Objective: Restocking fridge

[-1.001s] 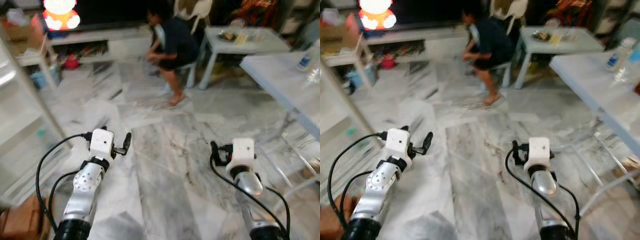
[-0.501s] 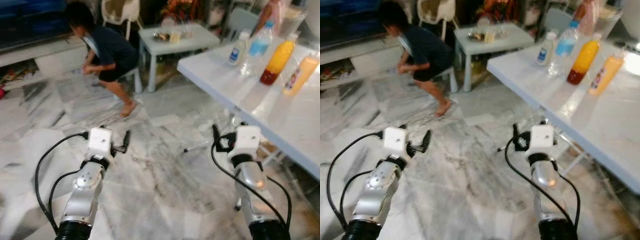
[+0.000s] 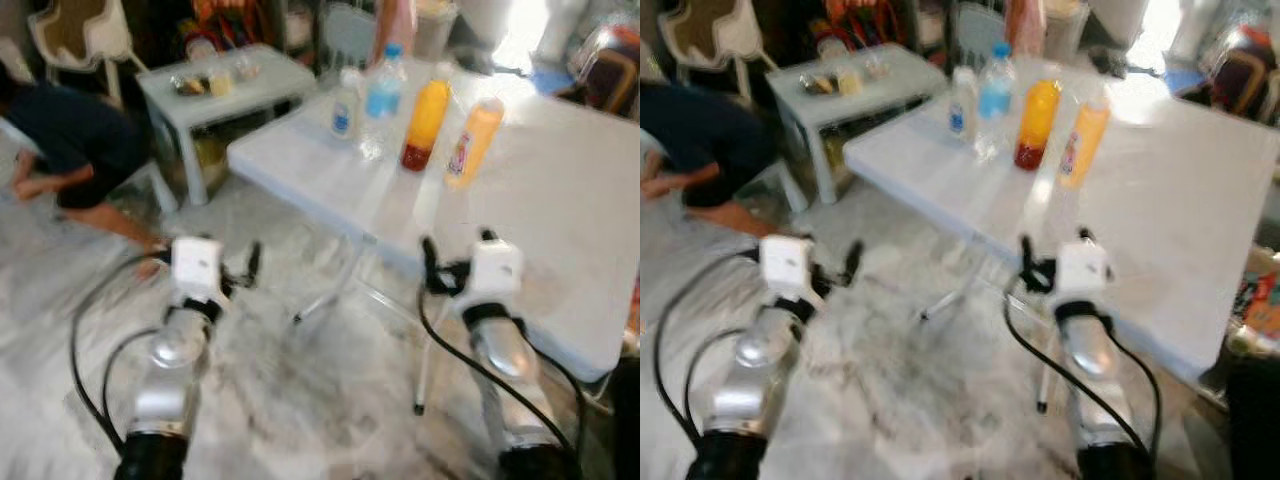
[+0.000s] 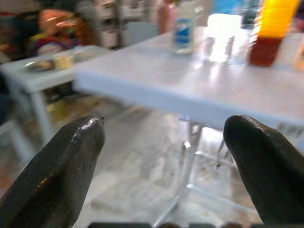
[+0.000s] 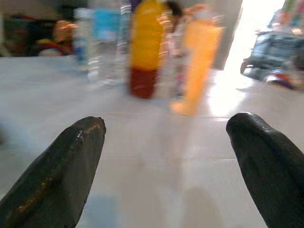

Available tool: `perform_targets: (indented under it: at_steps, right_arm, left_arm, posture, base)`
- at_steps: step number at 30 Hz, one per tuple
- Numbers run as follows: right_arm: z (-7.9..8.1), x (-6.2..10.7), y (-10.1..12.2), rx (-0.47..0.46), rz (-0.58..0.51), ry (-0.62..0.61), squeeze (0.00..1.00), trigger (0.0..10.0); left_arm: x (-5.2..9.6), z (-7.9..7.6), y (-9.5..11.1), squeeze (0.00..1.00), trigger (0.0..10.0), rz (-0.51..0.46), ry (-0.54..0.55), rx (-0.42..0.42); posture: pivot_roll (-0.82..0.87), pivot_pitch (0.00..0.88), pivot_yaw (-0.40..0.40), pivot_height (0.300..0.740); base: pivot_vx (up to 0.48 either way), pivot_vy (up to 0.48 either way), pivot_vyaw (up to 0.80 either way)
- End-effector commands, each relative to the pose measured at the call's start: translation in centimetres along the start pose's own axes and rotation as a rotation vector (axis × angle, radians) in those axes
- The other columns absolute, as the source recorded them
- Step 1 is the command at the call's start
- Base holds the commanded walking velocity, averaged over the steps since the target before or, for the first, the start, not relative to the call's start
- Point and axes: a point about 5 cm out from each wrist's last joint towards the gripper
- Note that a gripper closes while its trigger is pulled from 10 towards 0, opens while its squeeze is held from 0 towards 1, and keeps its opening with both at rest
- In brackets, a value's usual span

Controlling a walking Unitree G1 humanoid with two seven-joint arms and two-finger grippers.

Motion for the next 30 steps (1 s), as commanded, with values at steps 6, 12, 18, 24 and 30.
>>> perform_targets:
  at_steps: [6, 12, 18, 24, 30]
  right_arm:
    - [0.6, -0.4, 1.0, -0.018, -0.046, 0.015, 0.00, 10.0]
    - [0.6, -0.3, 1.0, -0.016, -0.047, 0.018, 0.00, 10.0]
    - [0.8, -0.1, 0.9, -0.010, -0.042, 0.031, 0.00, 10.0]
    - [1.0, 0.0, 1.0, -0.021, -0.053, 0.042, 0.00, 10.0]
    - [1.1, -0.1, 1.0, -0.015, -0.051, 0.051, 0.00, 10.0]
  left_arm:
    - [0.0, 0.7, 0.5, 0.00, 10.0, -0.009, 0.025, -0.003]
    - [0.0, 0.5, 0.4, 0.00, 10.0, -0.005, 0.014, -0.002]
    - [0.0, 0.5, 0.3, 0.00, 10.0, -0.002, 0.011, -0.007]
    - [0.5, 0.7, -0.1, 0.00, 10.0, 0.013, 0.021, -0.037]
    - [1.1, 1.0, -0.2, 0.00, 10.0, 0.006, 0.013, -0.042]
  posture:
    - [-0.03, 0.000, -0.021, 0.740]
    - [-0.03, 0.000, -0.020, 0.740]
    - [-0.03, 0.000, -0.016, 0.740]
    - [-0.03, 0.000, -0.011, 0.740]
    - [-0.02, 0.000, -0.015, 0.740]
  base:
    - [0.363, 0.000, -0.80]
    - [0.337, 0.000, -0.59]
    - [0.144, 0.000, 0.00]
    - [0.000, 0.000, 0.00]
    - [0.109, 0.049, -0.23]
Point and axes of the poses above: a point about 5 cm out from each wrist's last joint towards the gripper, its own x axis pointing back from the gripper into the wrist, its own y axis along the axis of the wrist's last joint, z = x × y, and after that the axes turned 10 degrees about x, right-handed
